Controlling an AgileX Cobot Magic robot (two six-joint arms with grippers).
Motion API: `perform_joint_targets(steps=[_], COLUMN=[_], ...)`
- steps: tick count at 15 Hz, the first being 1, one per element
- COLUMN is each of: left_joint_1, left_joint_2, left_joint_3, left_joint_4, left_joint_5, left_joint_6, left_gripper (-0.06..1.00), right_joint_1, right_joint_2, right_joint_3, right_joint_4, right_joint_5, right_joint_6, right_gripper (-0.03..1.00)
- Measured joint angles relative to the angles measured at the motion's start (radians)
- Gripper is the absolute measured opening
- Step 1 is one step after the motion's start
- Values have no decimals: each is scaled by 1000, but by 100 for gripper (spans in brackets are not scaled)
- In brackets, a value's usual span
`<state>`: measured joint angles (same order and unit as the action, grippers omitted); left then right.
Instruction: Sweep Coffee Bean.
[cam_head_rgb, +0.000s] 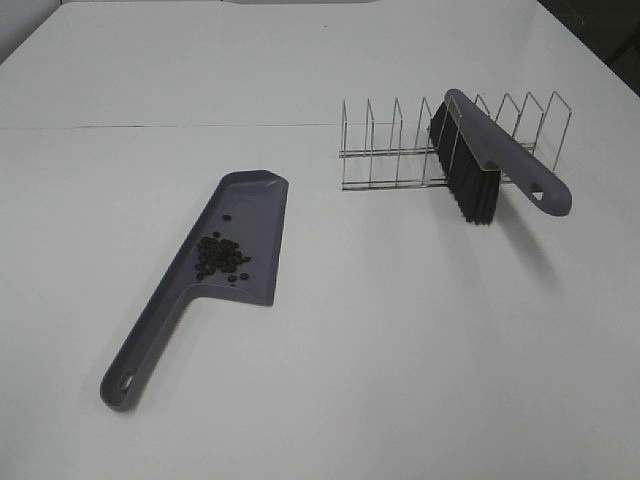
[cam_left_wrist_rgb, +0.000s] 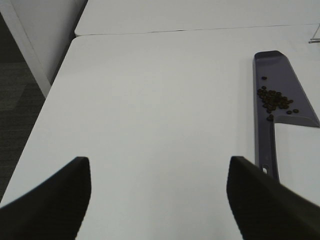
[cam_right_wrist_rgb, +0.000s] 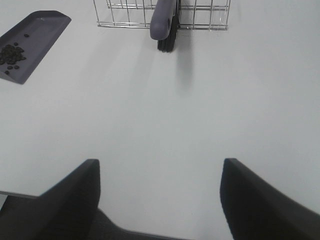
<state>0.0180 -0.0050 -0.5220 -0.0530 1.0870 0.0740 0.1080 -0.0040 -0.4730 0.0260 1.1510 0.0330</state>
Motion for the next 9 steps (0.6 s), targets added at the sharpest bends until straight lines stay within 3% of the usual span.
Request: perform_joint_targets(steps=[9], left_joint_1=[0], left_joint_2=[-3], left_joint_3=[2], left_joint_4=[-30], left_joint_5=[0], left_joint_6=[24], left_gripper=[67], right_joint_1=[0], right_joint_2=[0], right_joint_3=[16], right_joint_4=[0], right_joint_5=[-35], right_joint_6=[0], right_gripper=[59])
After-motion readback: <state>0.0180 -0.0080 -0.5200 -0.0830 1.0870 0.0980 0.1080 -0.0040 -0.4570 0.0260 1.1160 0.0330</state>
